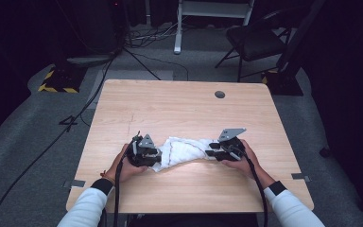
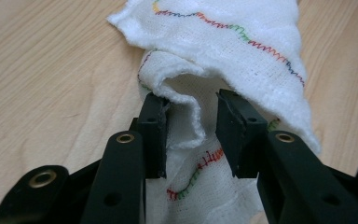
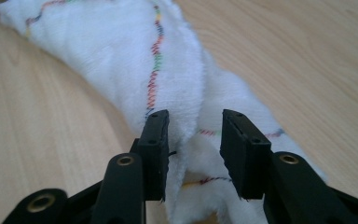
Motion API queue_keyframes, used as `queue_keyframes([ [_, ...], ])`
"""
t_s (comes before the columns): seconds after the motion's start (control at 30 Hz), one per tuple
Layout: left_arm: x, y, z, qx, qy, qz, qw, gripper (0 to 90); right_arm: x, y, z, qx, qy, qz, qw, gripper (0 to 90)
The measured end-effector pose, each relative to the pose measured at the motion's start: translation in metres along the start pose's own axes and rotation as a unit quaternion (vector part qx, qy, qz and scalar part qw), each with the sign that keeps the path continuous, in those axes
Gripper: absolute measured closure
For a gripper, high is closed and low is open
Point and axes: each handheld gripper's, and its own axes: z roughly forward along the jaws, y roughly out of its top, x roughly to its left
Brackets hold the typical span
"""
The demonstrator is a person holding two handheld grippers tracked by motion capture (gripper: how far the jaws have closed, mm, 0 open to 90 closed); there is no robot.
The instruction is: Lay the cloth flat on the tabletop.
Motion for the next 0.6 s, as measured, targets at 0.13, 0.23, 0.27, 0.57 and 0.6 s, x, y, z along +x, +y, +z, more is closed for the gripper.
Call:
queue_keyframes([
  [0.13,-0.006,0.002,0.003,0.002,0.002,0.006,1.0,62.2,0.007,-0.003,-0.003,0.008,0.012,-0.012,0.9998,60.7],
  [0.23,-0.008,0.003,0.004,0.001,0.001,0.006,1.0,62.8,0.013,-0.004,-0.002,0.02,-0.001,-0.031,0.9993,62.7],
  [0.27,-0.009,0.004,0.005,0.001,0.0,0.005,1.0,62.1,0.014,-0.005,-0.001,0.025,-0.004,-0.034,0.9991,64.5],
  [0.57,-0.017,0.015,0.018,-0.003,0.001,0.01,0.9999,60.5,-0.007,-0.018,-0.001,0.037,-0.07,-0.01,0.9968,80.2],
  [0.6,-0.017,0.015,0.018,-0.003,0.001,0.01,0.9999,60.3,-0.012,-0.019,-0.002,0.036,-0.079,-0.007,0.9962,81.0],
])
